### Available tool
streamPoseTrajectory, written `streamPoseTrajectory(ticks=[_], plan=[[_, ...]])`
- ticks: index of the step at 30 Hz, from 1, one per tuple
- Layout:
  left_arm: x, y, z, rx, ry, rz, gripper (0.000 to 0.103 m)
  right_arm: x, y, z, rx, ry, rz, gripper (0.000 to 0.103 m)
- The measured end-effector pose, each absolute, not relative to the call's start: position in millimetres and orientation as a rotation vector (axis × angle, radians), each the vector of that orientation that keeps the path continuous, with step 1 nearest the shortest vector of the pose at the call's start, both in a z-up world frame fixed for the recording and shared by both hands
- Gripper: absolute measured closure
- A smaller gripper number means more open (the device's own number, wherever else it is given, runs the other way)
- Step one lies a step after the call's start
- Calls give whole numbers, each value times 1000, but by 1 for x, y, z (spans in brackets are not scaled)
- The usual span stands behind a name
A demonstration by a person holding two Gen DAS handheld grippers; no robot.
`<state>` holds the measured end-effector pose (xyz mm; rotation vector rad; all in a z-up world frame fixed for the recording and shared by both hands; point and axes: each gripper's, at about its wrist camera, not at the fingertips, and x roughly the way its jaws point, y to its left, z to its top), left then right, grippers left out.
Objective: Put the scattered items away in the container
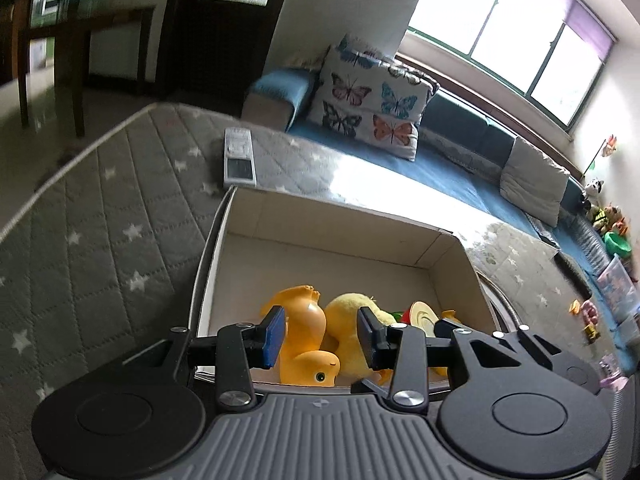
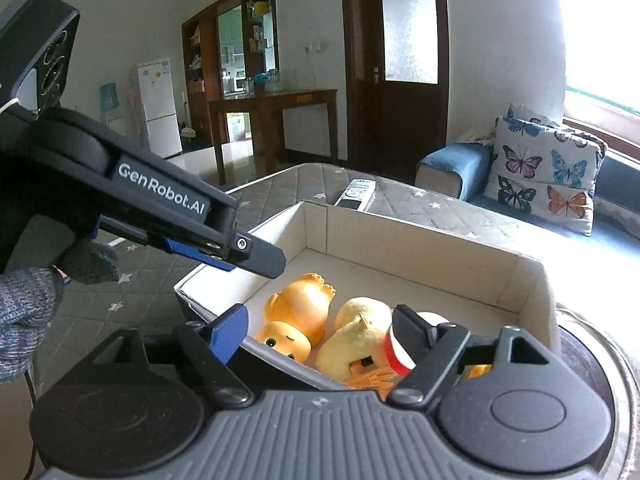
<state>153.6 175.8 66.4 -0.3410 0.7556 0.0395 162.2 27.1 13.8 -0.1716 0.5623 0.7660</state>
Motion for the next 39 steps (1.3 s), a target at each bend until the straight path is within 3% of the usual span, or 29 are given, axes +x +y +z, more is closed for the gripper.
streamPoseTrajectory(ticks=[12,39], plan=[[135,158,61,-301,745,34,61,141,11,16,-147,526,733,0],[103,133,43,-275,711,102,61,118,-5,4,-125,550,658,0]])
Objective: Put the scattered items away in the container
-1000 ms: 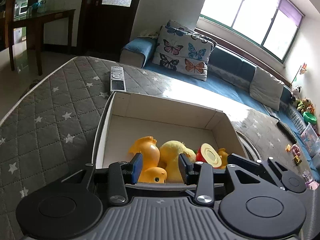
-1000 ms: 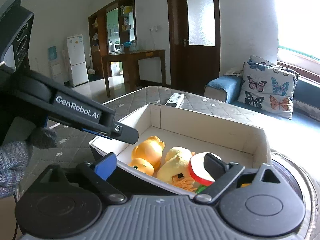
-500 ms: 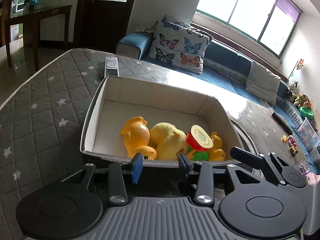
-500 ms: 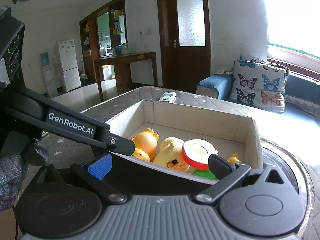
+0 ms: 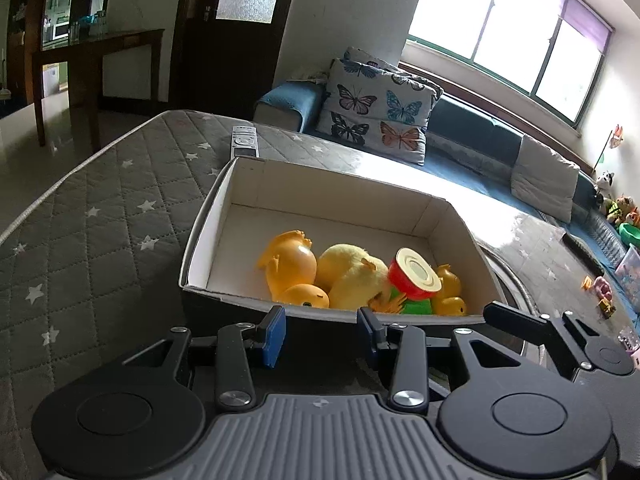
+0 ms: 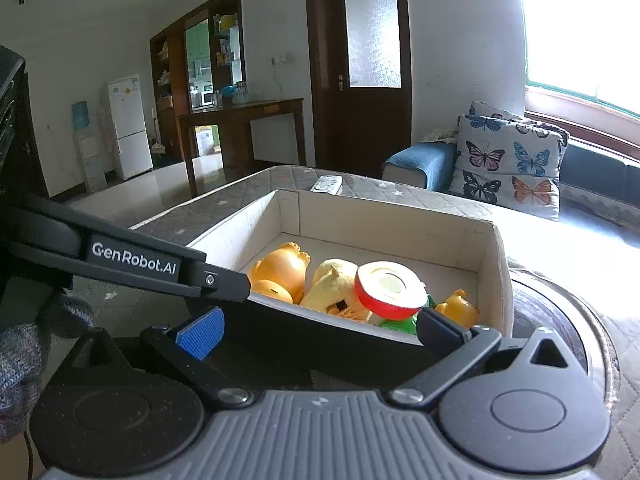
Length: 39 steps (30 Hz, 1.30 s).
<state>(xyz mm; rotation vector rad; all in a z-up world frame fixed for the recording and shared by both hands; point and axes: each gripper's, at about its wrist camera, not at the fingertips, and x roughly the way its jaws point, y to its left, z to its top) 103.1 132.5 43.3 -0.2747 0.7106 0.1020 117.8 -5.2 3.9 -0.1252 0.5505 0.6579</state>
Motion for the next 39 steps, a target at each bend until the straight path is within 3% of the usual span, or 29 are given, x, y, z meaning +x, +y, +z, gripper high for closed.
streamPoseTrajectory(ticks=[39], plan=[[73,102,35,-167,700,159,62,92,-23,-10,-99,602,579,0]])
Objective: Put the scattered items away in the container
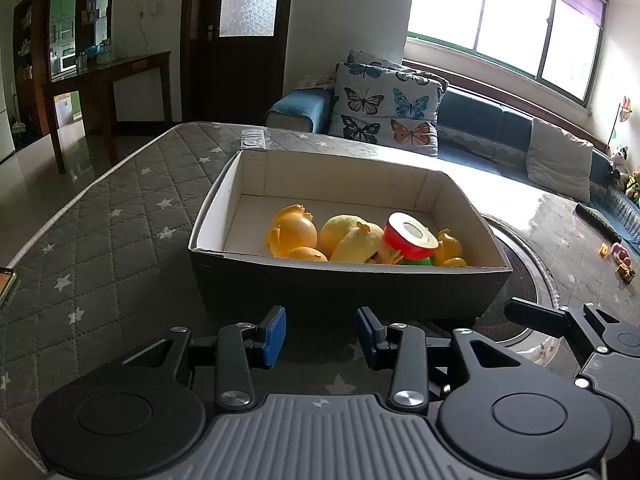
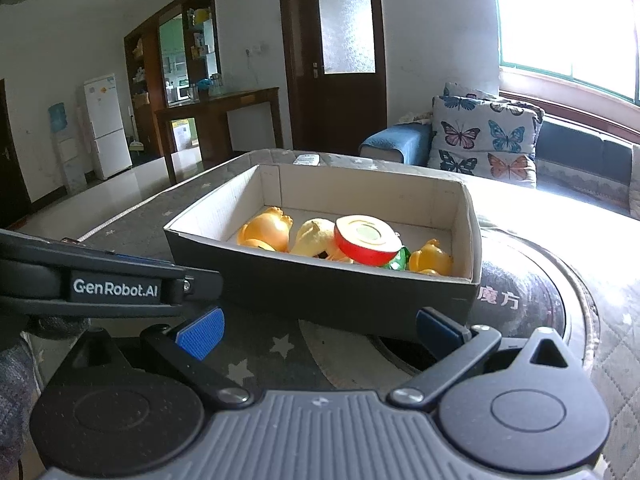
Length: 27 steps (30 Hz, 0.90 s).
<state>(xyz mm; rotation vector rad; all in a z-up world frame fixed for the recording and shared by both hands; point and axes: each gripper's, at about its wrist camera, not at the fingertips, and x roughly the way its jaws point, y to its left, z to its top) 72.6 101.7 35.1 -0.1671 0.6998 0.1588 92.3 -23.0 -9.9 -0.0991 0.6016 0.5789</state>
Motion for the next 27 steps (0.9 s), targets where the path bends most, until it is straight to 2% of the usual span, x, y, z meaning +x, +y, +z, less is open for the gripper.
streamPoseTrajectory(ticks=[27], plan=[[81,104,25,-121,732,180,62,103,-18,-21,-84,698,546,0]])
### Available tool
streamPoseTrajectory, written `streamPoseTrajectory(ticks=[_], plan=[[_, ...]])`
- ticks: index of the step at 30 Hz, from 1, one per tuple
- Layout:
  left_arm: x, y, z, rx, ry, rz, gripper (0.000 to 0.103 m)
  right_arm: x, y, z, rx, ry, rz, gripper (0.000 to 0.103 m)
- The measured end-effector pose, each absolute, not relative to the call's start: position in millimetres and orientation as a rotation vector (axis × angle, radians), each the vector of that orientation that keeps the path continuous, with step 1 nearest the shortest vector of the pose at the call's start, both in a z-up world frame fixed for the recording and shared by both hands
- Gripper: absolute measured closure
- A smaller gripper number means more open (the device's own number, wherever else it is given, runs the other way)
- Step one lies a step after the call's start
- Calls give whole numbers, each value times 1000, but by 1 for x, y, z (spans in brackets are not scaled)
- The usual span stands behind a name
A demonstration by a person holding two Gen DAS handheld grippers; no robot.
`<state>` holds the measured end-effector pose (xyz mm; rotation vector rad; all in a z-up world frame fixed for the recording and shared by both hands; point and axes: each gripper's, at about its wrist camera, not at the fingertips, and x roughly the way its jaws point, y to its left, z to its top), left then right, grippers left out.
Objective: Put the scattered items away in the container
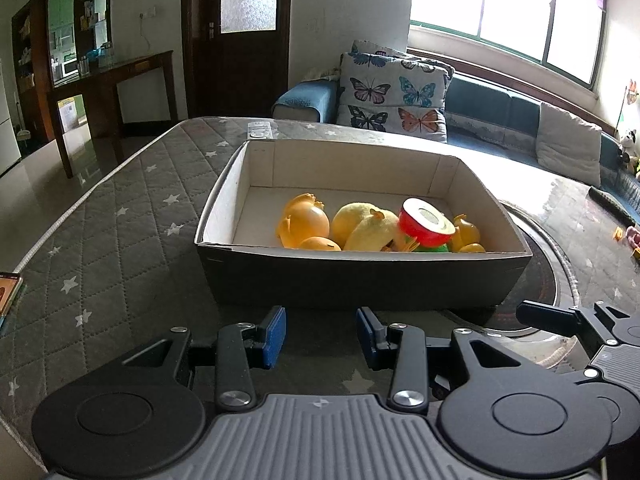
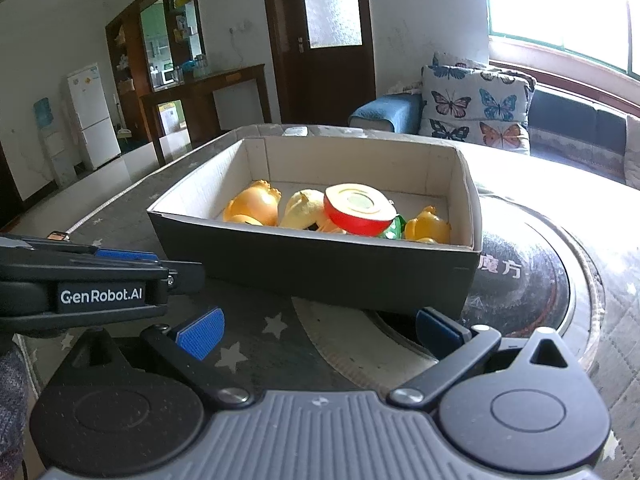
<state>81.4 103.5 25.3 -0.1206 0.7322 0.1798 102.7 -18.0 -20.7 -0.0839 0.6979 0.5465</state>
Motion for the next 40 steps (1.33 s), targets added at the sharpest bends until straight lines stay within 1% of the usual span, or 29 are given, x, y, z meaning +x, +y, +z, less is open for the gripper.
streamPoseTrajectory(ticks=[29,31,34,40], plan=[[113,111,7,-90,806,206,62,135,-7,-40,-85,793,517,0],[115,112,5,-96,814,209,62,137,-7,-41,-84,795,517,0],[117,114,3,-104,825,209,65,139,-7,-43,-84,800,516,0],[117,114,4,-100,824,207,66,140,-8,-43,-86,799,513,0]])
